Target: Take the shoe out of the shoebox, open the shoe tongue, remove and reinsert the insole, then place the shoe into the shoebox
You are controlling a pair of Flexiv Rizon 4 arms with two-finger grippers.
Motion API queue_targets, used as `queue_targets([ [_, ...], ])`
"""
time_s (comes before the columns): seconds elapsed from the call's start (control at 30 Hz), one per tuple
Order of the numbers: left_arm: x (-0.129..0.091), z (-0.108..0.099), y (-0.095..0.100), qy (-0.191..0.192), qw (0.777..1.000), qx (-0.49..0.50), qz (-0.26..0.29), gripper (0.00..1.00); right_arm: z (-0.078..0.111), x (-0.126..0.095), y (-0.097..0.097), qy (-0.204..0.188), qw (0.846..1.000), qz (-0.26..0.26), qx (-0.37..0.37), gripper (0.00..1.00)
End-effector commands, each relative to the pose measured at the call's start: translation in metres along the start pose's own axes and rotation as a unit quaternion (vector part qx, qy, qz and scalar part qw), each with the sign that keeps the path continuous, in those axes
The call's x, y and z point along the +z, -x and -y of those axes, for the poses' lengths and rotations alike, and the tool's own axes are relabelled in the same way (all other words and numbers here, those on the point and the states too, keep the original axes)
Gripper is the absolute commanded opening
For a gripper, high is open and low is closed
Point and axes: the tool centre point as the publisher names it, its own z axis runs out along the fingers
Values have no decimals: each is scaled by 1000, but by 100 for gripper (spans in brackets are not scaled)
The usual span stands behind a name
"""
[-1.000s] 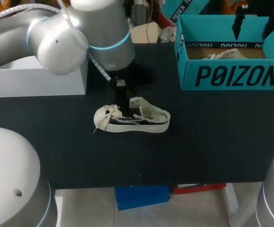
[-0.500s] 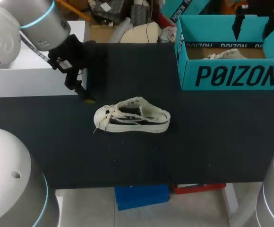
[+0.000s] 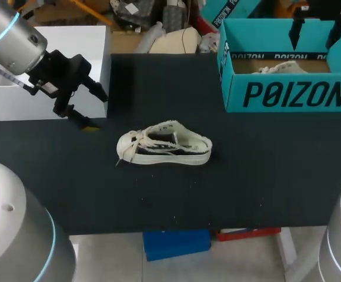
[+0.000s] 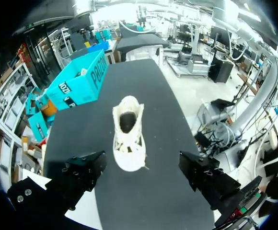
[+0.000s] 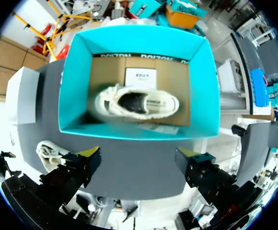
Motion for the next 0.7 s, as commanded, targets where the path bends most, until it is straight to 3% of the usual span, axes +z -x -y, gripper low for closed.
queue_targets([
  [0.03,2,-3,-1,-9,1000,1,2,100,0,0,0,0,1000,0,0,100],
  [0.13,2,-3,-1,-9,1000,1,2,100,-14,-21,-45,2,991,17,-129,100],
  [0.2,2,-3,-1,-9,1000,1,2,100,-4,-35,-85,16,979,-5,-206,100],
  [0.27,2,-3,-1,-9,1000,1,2,100,19,-44,-126,24,956,-1,-294,100],
  [0.4,2,-3,-1,-9,1000,1,2,100,88,-59,-204,52,891,-31,-450,100],
  [0.7,2,-3,-1,-9,1000,1,2,100,88,-59,-204,52,891,-31,-450,100],
])
